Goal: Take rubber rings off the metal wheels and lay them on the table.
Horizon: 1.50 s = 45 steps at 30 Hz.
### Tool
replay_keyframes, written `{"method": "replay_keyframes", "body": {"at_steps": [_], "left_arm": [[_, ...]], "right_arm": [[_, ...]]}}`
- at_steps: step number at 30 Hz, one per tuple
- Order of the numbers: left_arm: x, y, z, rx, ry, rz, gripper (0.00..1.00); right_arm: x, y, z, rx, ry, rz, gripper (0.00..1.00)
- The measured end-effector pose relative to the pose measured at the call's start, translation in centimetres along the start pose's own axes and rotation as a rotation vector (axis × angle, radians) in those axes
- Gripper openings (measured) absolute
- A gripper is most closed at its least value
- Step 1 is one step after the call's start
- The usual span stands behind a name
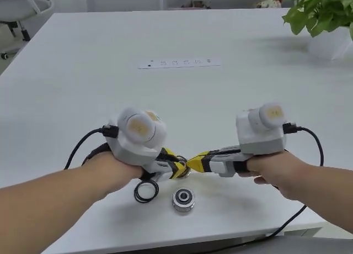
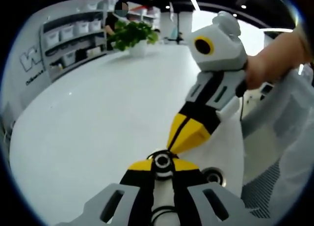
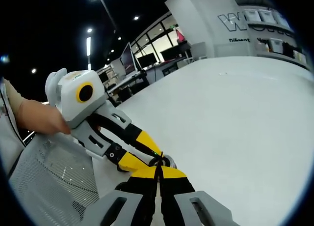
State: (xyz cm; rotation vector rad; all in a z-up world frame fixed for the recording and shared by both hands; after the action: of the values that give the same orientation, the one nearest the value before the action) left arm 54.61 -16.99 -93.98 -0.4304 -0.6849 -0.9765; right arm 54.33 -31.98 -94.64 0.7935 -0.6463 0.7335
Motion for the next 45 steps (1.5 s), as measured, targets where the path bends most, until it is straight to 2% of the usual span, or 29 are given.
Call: {"method": "replay_keyframes", "body": {"at_steps": [7, 14, 24, 29, 35, 45], "left_arm": [[0.2, 0.1, 1.1, -0.007, -0.007, -0.022, 0.12], [0.5, 0.0, 2.9, -0.020, -0.036, -0.046, 0.21], [0.4, -0.2, 5.9, -0.028, -0.083, -0.061, 0.34], [-0.1, -0.4, 7.6, -0.029, -0.098, -0.063, 0.40], [-1.2, -0.8, 9.3, -0.025, -0.108, -0.059, 0.49], [-3.2, -0.8, 11.2, -0.002, -0.121, -0.034, 0.61]], "right_arm": [[0.3, 0.2, 0.2, 0.007, -0.013, 0.005, 0.00], [0.6, 0.7, 0.4, 0.012, -0.019, 0.003, 0.00], [1.7, 2.1, 0.5, 0.037, -0.024, 0.017, 0.00], [2.3, 2.9, 0.4, 0.054, -0.025, 0.026, 0.00], [2.5, 3.7, -0.2, 0.084, -0.016, 0.034, 0.00], [2.6, 4.6, -1.9, 0.127, 0.023, 0.038, 0.00]]}}
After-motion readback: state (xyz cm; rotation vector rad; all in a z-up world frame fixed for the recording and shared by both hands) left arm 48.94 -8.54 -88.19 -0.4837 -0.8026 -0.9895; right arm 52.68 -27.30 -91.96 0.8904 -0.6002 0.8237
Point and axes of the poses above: the centre of the closed fingertips' face, and the gripper's own axes: z roughly backward along the fingers, y roughly to its left, x roughly out of its top, the point moved 10 cm from there along z, roughly backward along the fingers, and after that the axes turned 5 degrees about y, right-handed, at the moved point
